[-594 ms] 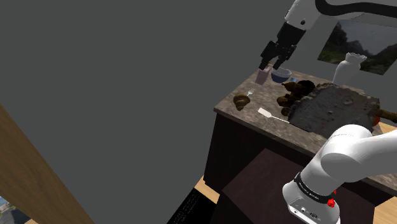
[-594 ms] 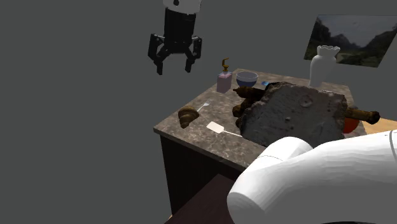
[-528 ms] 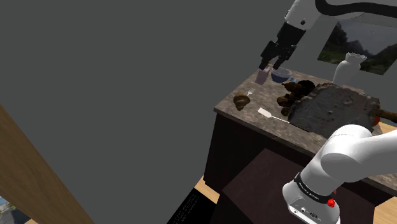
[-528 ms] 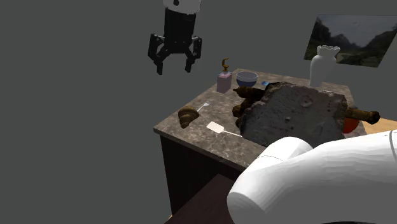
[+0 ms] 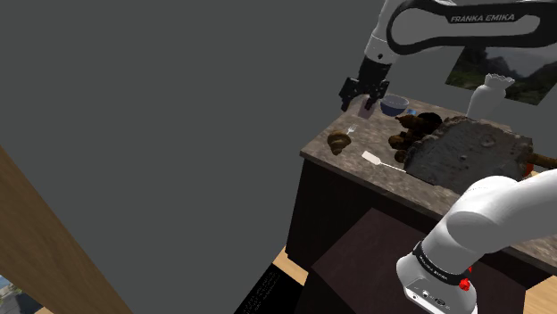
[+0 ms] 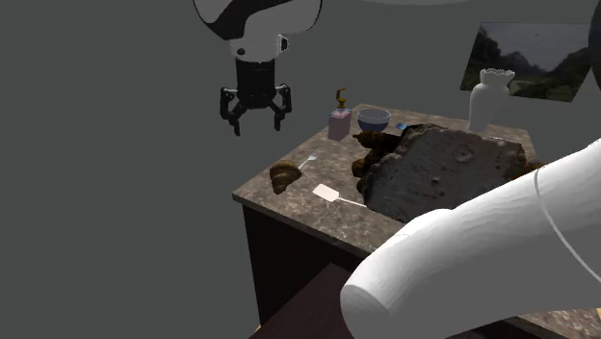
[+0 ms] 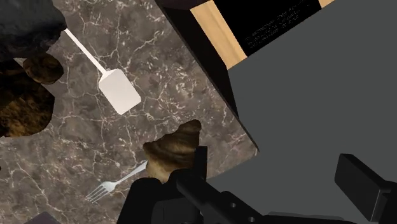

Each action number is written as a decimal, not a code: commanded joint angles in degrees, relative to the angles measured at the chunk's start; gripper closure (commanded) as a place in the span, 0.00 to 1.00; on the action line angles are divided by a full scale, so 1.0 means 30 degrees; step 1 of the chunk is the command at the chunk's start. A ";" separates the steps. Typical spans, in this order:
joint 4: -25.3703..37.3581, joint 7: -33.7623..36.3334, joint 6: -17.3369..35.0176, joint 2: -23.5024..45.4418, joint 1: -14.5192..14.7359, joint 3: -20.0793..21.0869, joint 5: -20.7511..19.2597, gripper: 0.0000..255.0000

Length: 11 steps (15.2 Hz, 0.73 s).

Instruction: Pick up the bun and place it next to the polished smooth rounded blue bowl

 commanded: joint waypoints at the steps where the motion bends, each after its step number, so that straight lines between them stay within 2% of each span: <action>1: 0.0164 0.1197 0.0715 0.1277 -0.0382 0.0382 -0.0338 0.00; 11: 0.1815 0.6817 0.3282 0.7898 -0.2219 0.1142 -0.2743 0.00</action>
